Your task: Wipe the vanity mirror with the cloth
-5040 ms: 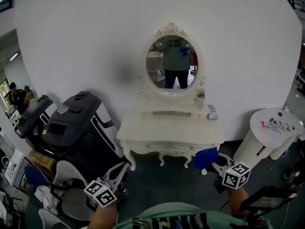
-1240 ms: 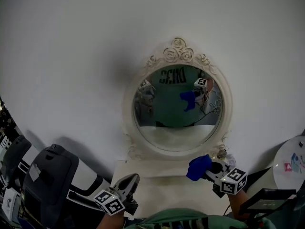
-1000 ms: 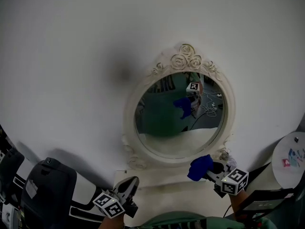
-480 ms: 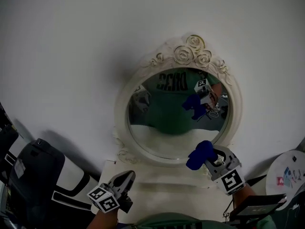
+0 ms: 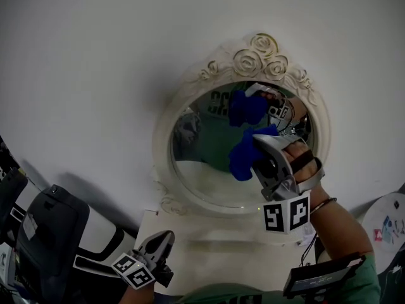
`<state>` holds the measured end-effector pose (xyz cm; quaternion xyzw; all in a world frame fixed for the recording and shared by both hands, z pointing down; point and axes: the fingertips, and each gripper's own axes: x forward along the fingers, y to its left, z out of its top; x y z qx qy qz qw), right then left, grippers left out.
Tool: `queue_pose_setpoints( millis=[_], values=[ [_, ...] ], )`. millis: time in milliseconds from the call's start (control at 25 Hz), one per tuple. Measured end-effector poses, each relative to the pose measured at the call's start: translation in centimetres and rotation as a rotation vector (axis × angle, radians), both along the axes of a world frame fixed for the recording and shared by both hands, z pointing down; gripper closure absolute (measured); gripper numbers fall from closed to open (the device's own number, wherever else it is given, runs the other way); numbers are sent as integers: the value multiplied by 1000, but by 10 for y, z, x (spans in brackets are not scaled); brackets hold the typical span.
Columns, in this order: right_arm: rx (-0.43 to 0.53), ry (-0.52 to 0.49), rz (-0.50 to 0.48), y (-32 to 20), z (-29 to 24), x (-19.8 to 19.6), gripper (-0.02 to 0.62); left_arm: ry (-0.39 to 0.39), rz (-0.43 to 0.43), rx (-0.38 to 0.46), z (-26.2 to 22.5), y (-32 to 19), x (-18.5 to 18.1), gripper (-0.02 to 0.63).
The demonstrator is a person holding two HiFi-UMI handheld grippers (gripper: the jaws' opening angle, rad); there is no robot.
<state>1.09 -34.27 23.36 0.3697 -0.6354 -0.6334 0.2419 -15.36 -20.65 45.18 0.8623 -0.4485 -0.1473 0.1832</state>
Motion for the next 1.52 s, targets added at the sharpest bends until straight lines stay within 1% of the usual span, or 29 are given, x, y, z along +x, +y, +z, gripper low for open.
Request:
queue_pose_setpoints(
  millis=[120, 240, 480, 640, 800, 880, 960, 1040, 1280, 1400, 1520],
  values=[
    [83, 33, 30, -12, -28, -23, 488, 12, -3, -8, 4, 3, -7, 609],
    [125, 38, 62, -25, -50, -39, 488, 20, -10, -19, 9, 7, -14, 609],
    [142, 48, 125, -44, -75, -59, 488, 35, -43, -23, 14, 19, -35, 609],
    [152, 78, 145, -52, -78, -68, 488, 42, -69, -31, 18, 25, -45, 609],
    [194, 103, 160, -55, -77, -68, 488, 44, -79, -36, 21, 27, -49, 609],
    [179, 107, 188, -61, -75, -64, 489, 44, -78, -38, 21, 27, -49, 609],
    [108, 86, 224, -74, -71, -55, 489, 45, -74, -37, 21, 26, -47, 609],
    [61, 56, 231, -82, -71, -49, 489, 43, -65, -37, 21, 25, -43, 609],
    [54, 60, 268, -81, -74, -49, 491, 34, -31, -28, 16, 18, -27, 609],
    [51, 39, 273, -74, -78, -44, 491, 28, -10, -10, 10, 20, -17, 609],
    [34, 12, 299, -71, -83, -31, 491, 26, 1, 1, 7, 21, -11, 609]
  ],
)
